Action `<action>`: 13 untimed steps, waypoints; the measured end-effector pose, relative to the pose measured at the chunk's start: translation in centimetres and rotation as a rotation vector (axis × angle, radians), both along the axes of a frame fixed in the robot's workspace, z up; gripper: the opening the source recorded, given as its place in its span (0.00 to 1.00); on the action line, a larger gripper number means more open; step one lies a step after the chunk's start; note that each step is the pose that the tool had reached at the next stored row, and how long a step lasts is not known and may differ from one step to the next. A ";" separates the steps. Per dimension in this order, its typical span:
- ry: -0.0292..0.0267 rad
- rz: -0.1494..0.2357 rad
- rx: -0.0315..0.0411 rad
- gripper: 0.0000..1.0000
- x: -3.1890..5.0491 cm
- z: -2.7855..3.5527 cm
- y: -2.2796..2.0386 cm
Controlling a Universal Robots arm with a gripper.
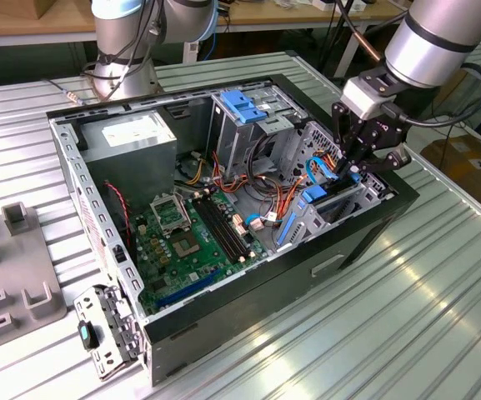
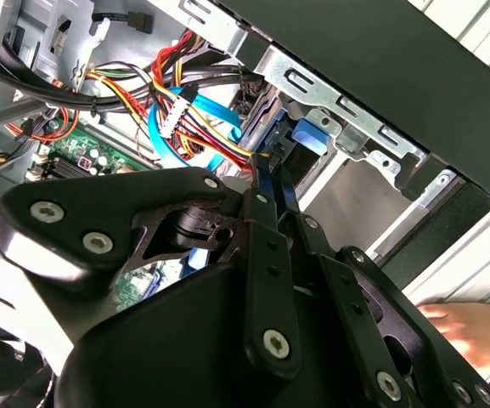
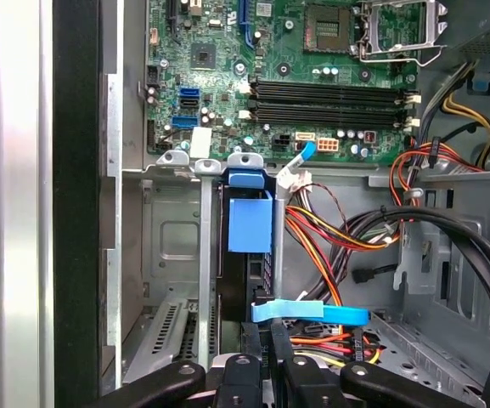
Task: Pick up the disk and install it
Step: 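Insert the second disk wire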
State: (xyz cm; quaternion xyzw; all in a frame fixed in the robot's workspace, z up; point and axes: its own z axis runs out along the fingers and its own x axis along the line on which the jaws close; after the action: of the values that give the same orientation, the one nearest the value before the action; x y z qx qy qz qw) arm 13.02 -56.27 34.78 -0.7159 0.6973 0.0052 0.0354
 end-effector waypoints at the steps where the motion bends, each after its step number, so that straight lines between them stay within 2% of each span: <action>1: 0.0000 -0.001 0.0000 0.16 0.00 -0.01 0.00; 13: 0.0000 -0.004 -0.0003 0.16 -0.01 -0.16 0.00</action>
State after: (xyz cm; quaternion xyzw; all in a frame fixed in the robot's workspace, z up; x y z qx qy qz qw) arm 13.00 -56.27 34.62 -0.7145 0.6987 0.0050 0.0353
